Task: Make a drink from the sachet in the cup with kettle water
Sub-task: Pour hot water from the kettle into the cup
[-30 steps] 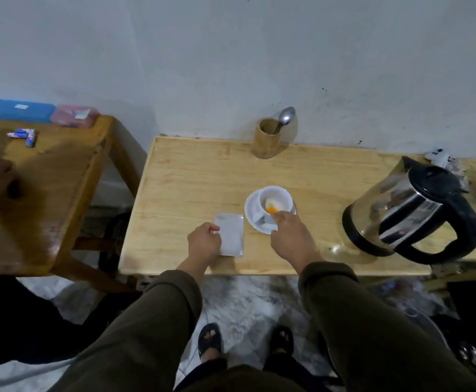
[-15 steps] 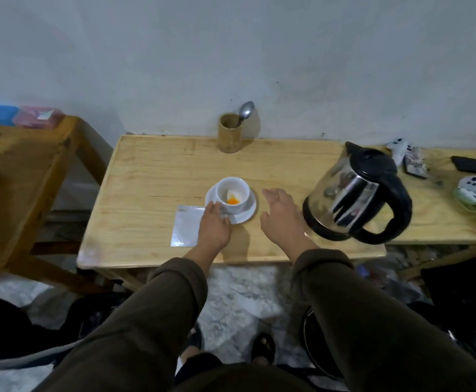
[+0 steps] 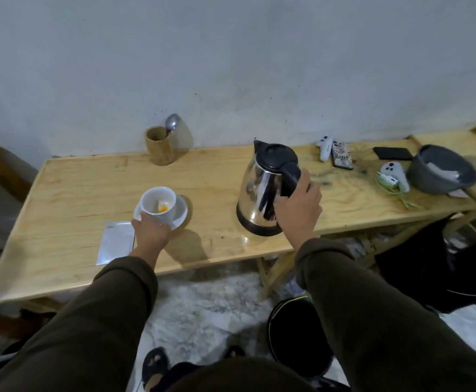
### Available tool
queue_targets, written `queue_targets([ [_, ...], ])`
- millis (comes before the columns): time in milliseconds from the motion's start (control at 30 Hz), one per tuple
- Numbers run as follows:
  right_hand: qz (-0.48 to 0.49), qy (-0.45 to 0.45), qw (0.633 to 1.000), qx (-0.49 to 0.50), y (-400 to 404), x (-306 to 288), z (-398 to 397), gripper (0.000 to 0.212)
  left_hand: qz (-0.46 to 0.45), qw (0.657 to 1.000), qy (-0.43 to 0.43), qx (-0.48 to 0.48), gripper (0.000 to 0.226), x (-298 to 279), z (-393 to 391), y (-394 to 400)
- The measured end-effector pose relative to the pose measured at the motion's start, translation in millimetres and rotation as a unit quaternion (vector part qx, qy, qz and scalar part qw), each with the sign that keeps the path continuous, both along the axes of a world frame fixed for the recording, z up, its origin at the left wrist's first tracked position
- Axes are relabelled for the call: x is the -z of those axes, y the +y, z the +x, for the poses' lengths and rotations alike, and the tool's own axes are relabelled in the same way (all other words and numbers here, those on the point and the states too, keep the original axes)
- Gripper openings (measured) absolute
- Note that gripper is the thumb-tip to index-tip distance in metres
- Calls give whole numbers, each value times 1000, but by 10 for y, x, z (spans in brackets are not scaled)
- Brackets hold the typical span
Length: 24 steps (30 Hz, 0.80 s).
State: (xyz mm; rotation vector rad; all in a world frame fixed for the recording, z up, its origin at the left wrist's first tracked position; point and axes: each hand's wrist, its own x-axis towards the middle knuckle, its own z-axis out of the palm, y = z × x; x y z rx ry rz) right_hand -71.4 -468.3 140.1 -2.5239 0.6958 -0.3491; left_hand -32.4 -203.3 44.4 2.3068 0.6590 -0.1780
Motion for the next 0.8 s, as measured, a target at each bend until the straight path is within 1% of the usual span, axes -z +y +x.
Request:
queue_targets([
  [67, 145, -30, 988, 40, -93, -5, 8, 54, 5, 1000, -1, -2, 52, -28, -9, -34],
  [100, 196, -29, 978, 61, -138, -23, 24, 44, 2, 1000, 4, -1, 53, -28, 9, -37],
  [133, 224, -16, 972, 76, -177, -48, 45, 35, 3, 1000, 5, -5, 54, -17, 23, -40],
  [200, 236, 1, 968, 89, -215, -72, 95, 27, -11, 999, 20, -28, 58, -28, 36, -51],
  [333, 242, -25, 965, 96, -133, -81, 153, 23, -14, 999, 14, -33, 56, -62, 33, -84],
  [433, 204, -26, 977, 61, -68, -196, 243, 23, -21, 999, 9, -35, 55, -90, 17, -101],
  [500, 135, -19, 991, 8, -36, -330, 318, 23, -31, 999, 6, -42, 60, -99, 16, -101],
  [567, 59, -16, 997, -56, -2, -461, 406, 23, -24, 999, 7, -32, 59, -107, 12, -100],
  [667, -33, -3, 989, -144, 103, -648, 553, 23, -34, 998, 14, -42, 59, -104, 19, -74],
  [800, -117, 21, 962, -246, 352, -858, 687, 16, -35, 999, 9, -25, 61, -114, 14, -27],
])
